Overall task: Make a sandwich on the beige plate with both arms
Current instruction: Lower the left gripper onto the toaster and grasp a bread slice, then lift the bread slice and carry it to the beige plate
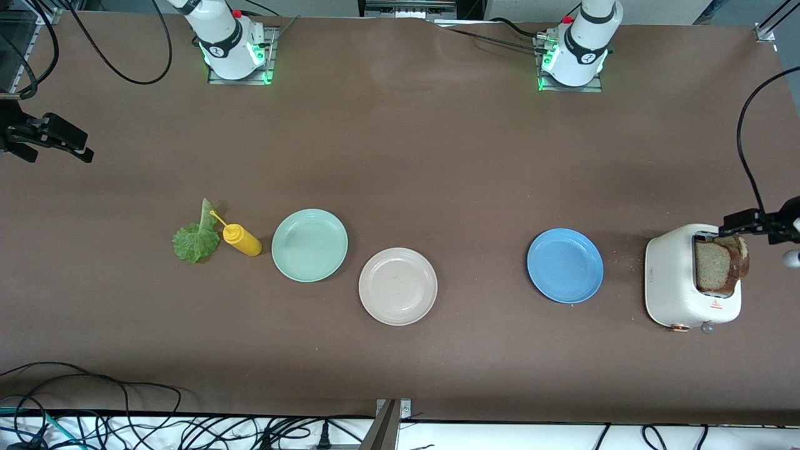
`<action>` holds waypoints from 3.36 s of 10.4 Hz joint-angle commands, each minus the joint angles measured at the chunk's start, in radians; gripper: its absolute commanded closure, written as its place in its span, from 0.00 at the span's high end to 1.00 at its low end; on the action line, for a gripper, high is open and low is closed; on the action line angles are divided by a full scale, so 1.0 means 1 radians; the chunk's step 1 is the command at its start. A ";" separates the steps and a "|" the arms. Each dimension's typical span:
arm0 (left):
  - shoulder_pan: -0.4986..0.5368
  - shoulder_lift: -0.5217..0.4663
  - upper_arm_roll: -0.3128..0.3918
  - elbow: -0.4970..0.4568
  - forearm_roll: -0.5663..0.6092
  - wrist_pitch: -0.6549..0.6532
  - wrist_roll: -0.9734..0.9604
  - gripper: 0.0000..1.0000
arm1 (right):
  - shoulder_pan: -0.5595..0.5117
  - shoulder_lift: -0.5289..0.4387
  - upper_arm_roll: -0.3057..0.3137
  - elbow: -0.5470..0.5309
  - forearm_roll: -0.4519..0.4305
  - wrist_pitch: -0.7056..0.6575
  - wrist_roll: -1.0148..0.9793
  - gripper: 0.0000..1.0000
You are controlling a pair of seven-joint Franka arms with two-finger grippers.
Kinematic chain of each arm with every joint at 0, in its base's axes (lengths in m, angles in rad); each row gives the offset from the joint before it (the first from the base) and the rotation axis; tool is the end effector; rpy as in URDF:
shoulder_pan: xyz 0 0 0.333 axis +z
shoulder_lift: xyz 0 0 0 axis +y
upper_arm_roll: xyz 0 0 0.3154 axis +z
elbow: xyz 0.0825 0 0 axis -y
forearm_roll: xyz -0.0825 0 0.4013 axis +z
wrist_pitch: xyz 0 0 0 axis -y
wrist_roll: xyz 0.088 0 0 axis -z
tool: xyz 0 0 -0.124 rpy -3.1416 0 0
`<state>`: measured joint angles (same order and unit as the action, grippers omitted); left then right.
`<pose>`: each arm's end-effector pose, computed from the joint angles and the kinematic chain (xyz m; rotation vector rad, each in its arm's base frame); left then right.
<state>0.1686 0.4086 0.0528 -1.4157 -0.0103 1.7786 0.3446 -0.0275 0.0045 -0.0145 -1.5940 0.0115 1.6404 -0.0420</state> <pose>0.6769 0.1459 0.4413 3.1326 -0.1956 -0.0729 0.5800 -0.0230 0.5992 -3.1312 0.0009 -0.0663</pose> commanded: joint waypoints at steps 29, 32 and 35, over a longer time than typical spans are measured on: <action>0.003 0.101 -0.028 0.243 0.001 -0.107 -0.115 0.00 | -0.009 0.003 0.004 0.016 0.015 -0.004 -0.002 1.00; -0.098 0.087 -0.079 0.261 -0.029 -0.157 -0.457 0.00 | -0.009 0.003 0.004 0.016 0.015 -0.004 -0.002 1.00; -0.200 0.116 -0.200 0.248 -0.066 -0.148 -0.882 0.00 | -0.009 0.003 0.004 0.016 0.015 -0.004 -0.002 1.00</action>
<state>0.0074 0.5016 -0.1141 -1.1744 -0.0560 1.6417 -0.3885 -0.0283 0.0047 -0.0146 -1.5941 0.0115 1.6409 -0.0420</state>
